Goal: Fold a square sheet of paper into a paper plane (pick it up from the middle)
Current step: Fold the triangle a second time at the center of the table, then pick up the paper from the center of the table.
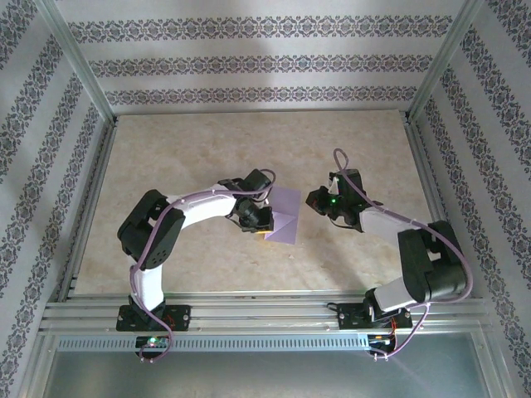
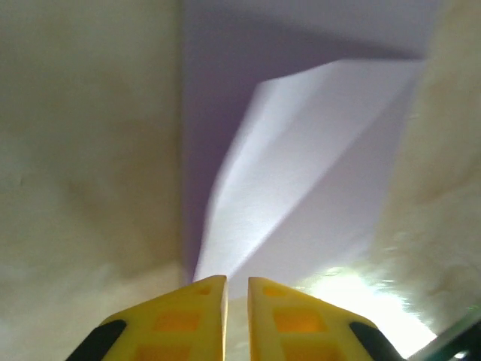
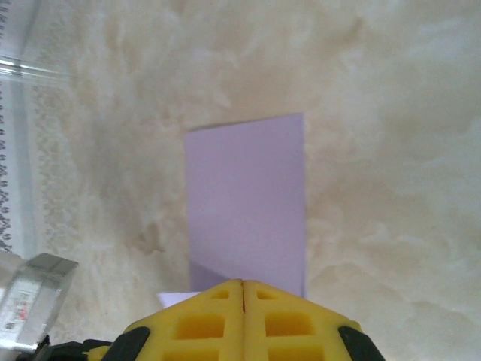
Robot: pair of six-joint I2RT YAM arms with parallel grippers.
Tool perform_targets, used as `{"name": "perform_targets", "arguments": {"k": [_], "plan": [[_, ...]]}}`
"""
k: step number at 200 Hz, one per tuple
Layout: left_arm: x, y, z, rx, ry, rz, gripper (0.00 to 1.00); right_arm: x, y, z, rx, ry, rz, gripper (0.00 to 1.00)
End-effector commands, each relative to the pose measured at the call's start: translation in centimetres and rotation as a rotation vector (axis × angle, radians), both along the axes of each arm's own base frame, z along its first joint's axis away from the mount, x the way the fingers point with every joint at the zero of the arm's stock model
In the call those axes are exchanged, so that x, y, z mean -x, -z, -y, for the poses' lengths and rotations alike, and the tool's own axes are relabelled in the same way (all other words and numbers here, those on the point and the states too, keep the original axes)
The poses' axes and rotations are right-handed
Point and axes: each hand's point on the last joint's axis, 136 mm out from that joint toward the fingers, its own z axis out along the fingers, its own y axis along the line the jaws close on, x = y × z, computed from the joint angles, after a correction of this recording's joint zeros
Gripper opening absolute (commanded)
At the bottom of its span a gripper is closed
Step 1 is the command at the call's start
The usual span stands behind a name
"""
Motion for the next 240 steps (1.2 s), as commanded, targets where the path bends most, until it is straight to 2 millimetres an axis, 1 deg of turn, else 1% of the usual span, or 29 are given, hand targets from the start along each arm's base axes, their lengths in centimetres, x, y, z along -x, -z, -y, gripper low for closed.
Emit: {"name": "perform_targets", "arguments": {"k": [1, 16, 27, 49, 56, 81, 104, 130, 148, 175, 205, 240], "plan": [[-2.2, -5.8, 0.1, 0.069, -0.013, 0.145, 0.2, 2.1, 1.2, -0.1, 0.026, 0.021, -0.071, 0.04], [-2.8, -6.1, -0.2, 0.087, -0.041, 0.182, 0.21, 2.8, 1.4, -0.8, 0.024, 0.023, -0.099, 0.12], [-3.1, -5.7, -0.2, 0.101, -0.056, 0.181, 0.21, 3.3, 1.7, -1.5, 0.016, 0.022, -0.124, 0.17], [-3.5, -4.6, 0.6, 0.137, -0.067, 0.165, 0.21, 4.1, 2.5, -2.9, 0.006, 0.026, -0.182, 0.28], [-3.6, -4.3, 0.9, 0.153, -0.066, 0.159, 0.21, 4.3, 2.9, -3.2, 0.006, 0.032, -0.2, 0.3], [-3.9, -2.7, 1.4, 0.158, -0.07, 0.14, 0.19, 4.6, 4.1, -3.9, -0.001, 0.048, -0.244, 0.31], [-4.1, -1.1, 1.5, 0.14, -0.071, 0.12, 0.14, 4.7, 4.6, -4.6, -0.006, 0.04, -0.266, 0.31], [-3.9, 1.3, 0.3, 0.051, -0.096, 0.084, 0.1, 4.7, 4.8, -4.8, -0.003, 0.049, -0.289, 0.32], [-3.7, 2.4, -0.5, 0.017, -0.125, 0.065, 0.09, 4.8, 5.2, -4.6, 0.008, 0.075, -0.309, 0.33], [-3.5, 3.4, -0.9, 0.007, -0.167, 0.037, 0.09, 4.6, 5.3, -4.3, 0.017, 0.102, -0.32, 0.36], [-3.1, 4.2, -1.4, -0.012, -0.196, 0.005, 0.09, 4.1, 5.0, -4.5, 0.014, 0.103, -0.313, 0.36], [-2.5, 5.3, -2.1, -0.051, -0.22, -0.032, 0.09, 3.8, 5.1, -4.7, 0.017, 0.105, -0.32, 0.34]]}}
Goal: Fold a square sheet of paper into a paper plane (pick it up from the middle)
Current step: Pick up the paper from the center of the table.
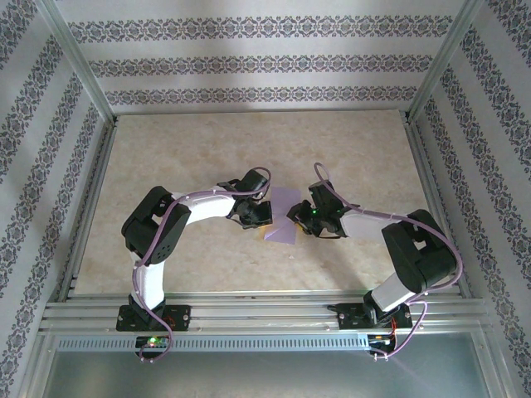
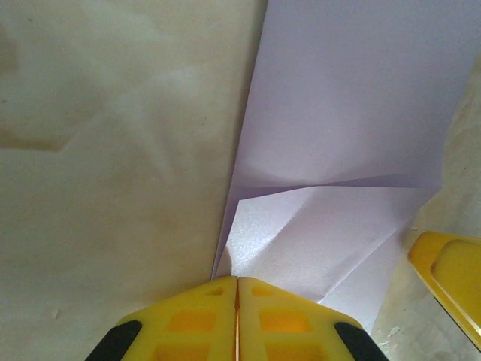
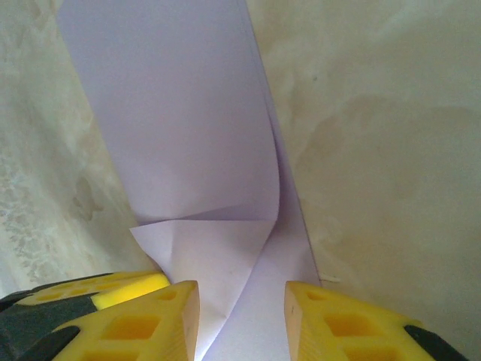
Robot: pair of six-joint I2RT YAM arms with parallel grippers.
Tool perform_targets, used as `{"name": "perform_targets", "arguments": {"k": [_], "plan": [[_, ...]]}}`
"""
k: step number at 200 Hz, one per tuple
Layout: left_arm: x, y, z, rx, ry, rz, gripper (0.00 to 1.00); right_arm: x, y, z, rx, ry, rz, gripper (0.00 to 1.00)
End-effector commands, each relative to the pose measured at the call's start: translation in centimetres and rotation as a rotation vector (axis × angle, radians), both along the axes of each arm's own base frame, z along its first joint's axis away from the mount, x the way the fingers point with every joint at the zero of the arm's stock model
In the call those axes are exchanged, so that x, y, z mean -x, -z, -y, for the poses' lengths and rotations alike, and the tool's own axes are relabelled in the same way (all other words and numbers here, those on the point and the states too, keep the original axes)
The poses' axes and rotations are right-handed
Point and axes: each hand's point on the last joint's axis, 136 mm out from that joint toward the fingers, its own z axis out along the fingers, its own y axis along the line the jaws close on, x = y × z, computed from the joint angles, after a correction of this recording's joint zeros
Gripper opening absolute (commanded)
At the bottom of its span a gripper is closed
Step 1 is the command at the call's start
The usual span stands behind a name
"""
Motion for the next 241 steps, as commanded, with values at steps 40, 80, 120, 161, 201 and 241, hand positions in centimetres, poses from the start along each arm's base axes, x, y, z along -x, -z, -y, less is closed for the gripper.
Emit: {"name": "perform_targets", "arguments": {"k": [40, 80, 120, 161, 201, 241], "plan": [[0.9, 3.1, -2.4, -0.085, -0.081, -0.092, 0.08, -0.7, 0.4, -0.4, 0.035, 0.025, -0.024, 0.31], [1.2, 3.3, -2.6, -0.089, -0.081, -0.103, 0.08, -1.0, 0.8, -0.5, 0.061, 0.019, -0.033, 0.3], [1.3, 3.4, -2.6, -0.09, -0.076, -0.104, 0.08, -1.4, 1.2, -0.6, 0.074, 0.014, -0.04, 0.3], [1.3, 3.6, -2.8, -0.092, -0.077, -0.109, 0.08, -1.8, 0.9, -1.7, 0.042, -0.016, -0.019, 0.28], [1.4, 3.6, -2.8, -0.095, -0.077, -0.11, 0.08, -1.9, 0.2, -2.5, 0.014, -0.045, 0.015, 0.23], [1.3, 3.6, -2.8, -0.096, -0.077, -0.108, 0.08, -1.5, 0.1, -2.6, 0.012, -0.068, 0.032, 0.19]]}}
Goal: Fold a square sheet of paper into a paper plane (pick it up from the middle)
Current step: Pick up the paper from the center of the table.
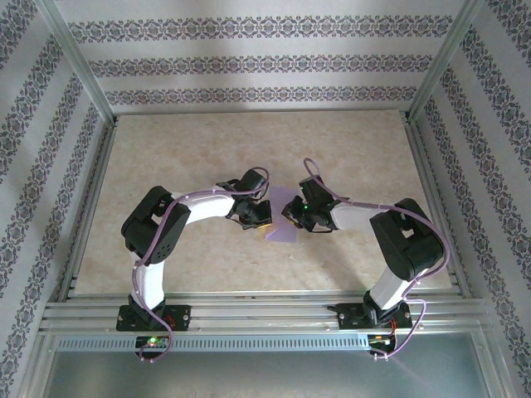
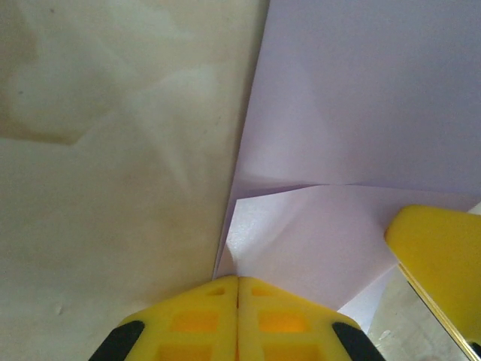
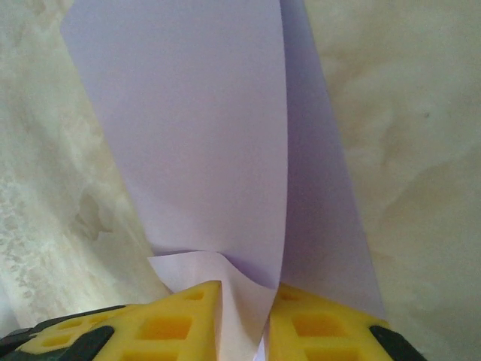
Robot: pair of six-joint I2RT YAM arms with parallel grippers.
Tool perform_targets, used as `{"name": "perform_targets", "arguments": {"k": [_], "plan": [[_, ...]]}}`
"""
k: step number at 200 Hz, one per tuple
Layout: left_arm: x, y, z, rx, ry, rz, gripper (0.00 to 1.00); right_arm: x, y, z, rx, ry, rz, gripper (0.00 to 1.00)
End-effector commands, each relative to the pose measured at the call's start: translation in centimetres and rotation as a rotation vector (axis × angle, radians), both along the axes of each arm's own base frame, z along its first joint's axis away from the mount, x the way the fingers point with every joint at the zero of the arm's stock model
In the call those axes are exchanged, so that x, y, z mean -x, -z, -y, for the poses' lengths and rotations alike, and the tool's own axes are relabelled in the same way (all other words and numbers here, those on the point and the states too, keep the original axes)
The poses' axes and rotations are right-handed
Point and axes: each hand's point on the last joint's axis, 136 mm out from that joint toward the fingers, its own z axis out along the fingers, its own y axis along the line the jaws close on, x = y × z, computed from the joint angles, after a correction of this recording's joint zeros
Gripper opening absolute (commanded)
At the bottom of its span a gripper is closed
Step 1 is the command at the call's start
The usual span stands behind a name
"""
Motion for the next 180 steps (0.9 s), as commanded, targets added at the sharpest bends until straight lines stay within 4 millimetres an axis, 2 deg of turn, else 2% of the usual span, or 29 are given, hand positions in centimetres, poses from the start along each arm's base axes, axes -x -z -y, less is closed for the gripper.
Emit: {"name": "perform_targets", "arguments": {"k": [1, 31, 44, 61, 79, 97, 115, 136, 180], "plan": [[1.3, 3.5, -2.7, -0.106, -0.039, -0.086, 0.08, 0.2, -0.4, -0.7, -0.012, -0.042, 0.032, 0.19], [1.2, 3.0, -2.6, -0.093, -0.035, -0.08, 0.08, 0.3, 0.0, -0.8, -0.01, -0.049, 0.03, 0.12], [0.8, 2.2, -2.5, -0.067, -0.029, -0.068, 0.08, 0.1, -0.1, -0.8, -0.01, -0.047, 0.039, 0.07], [-0.2, -0.4, -2.5, 0.008, -0.022, -0.019, 0.12, -0.2, -0.6, -0.8, -0.007, -0.056, 0.072, 0.02], [-1.6, -4.6, -3.3, 0.104, -0.024, 0.075, 0.22, -0.9, -2.0, -0.7, -0.01, -0.069, 0.132, 0.0], [-2.5, -8.6, -4.5, 0.215, -0.038, 0.155, 0.34, -1.7, -4.4, -1.1, -0.052, -0.107, 0.22, 0.0], [-2.8, -11.3, -5.6, 0.338, -0.061, 0.186, 0.48, -2.3, -7.3, -2.1, -0.119, -0.176, 0.302, 0.0], [-2.7, -13.1, -6.3, 0.502, -0.098, 0.198, 0.64, -2.8, -10.6, -2.9, -0.219, -0.234, 0.368, 0.0], [-2.7, -16.8, -5.5, 0.774, -0.107, 0.283, 0.85, -3.4, -16.5, -4.1, -0.424, -0.293, 0.464, 0.0]]}}
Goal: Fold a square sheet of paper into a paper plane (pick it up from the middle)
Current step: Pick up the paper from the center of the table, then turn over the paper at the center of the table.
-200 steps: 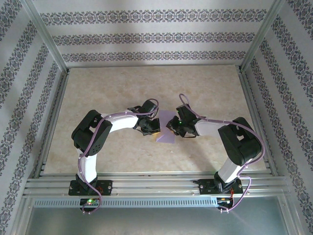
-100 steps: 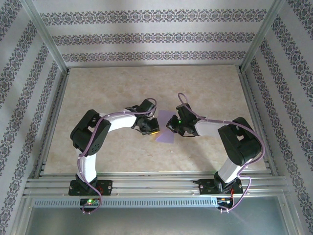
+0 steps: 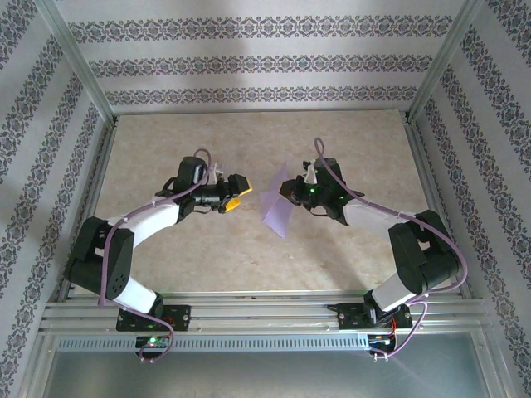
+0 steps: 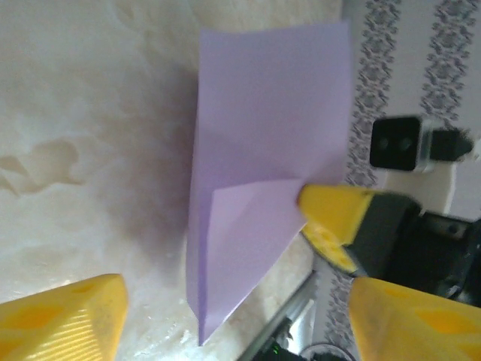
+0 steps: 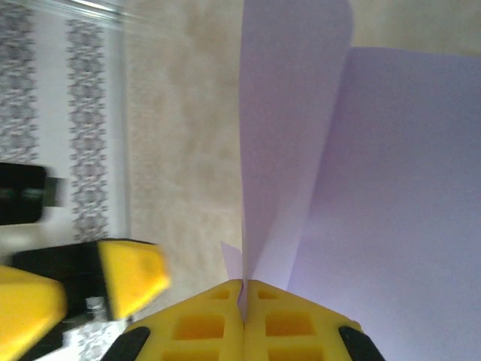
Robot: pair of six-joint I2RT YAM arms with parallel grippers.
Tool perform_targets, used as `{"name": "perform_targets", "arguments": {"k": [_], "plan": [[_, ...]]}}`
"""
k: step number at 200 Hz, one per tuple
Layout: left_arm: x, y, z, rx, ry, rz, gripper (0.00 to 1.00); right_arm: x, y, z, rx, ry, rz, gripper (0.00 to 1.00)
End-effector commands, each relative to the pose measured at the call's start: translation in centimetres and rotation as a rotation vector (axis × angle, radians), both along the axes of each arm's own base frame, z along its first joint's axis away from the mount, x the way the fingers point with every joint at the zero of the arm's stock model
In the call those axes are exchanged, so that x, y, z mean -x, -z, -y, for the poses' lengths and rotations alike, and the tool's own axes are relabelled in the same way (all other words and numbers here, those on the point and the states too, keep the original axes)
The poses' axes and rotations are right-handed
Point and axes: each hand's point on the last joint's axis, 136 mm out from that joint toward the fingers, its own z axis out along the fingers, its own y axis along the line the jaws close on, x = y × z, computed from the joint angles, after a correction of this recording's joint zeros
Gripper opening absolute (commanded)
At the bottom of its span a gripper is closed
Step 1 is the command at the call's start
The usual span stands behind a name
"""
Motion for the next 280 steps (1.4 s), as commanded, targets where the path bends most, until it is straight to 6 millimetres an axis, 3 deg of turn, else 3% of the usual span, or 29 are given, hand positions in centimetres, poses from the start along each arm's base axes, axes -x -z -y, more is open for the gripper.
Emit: {"name": "perform_targets", "arguments": {"k": [1, 33, 78, 132, 157, 197, 237, 280], "plan": [[-0.4, -4.7, 1.5, 0.222, 0.038, 0.112, 0.86, -0.2, -5.6, -1.6, -0.15, -0.101, 0.118, 0.0], [-0.3, -5.2, 2.1, 0.283, 0.039, 0.145, 0.98, -0.2, -7.6, -2.3, -0.233, -0.133, 0.125, 0.0], [0.0, -5.8, 4.5, 0.314, 0.115, 0.163, 0.96, -0.1, -8.6, -3.0, -0.321, -0.164, 0.109, 0.0], [-0.3, -7.2, 4.8, 0.377, 0.117, 0.211, 0.67, -0.3, -7.9, -2.7, -0.348, -0.16, 0.085, 0.0], [-0.3, -6.6, 4.4, 0.334, 0.112, 0.202, 0.53, -0.4, -7.1, -2.3, -0.34, -0.149, 0.072, 0.0], [-0.5, -6.3, 3.4, 0.303, 0.077, 0.203, 0.42, -0.4, -6.1, -2.1, -0.331, -0.144, 0.052, 0.0], [-0.6, -6.9, 3.7, 0.327, 0.1, 0.221, 0.3, -0.3, -5.5, -2.1, -0.324, -0.146, 0.04, 0.01], [-0.7, -5.6, 3.6, 0.281, 0.099, 0.193, 0.19, -0.6, -4.8, -1.8, -0.309, -0.136, 0.034, 0.02]]}}
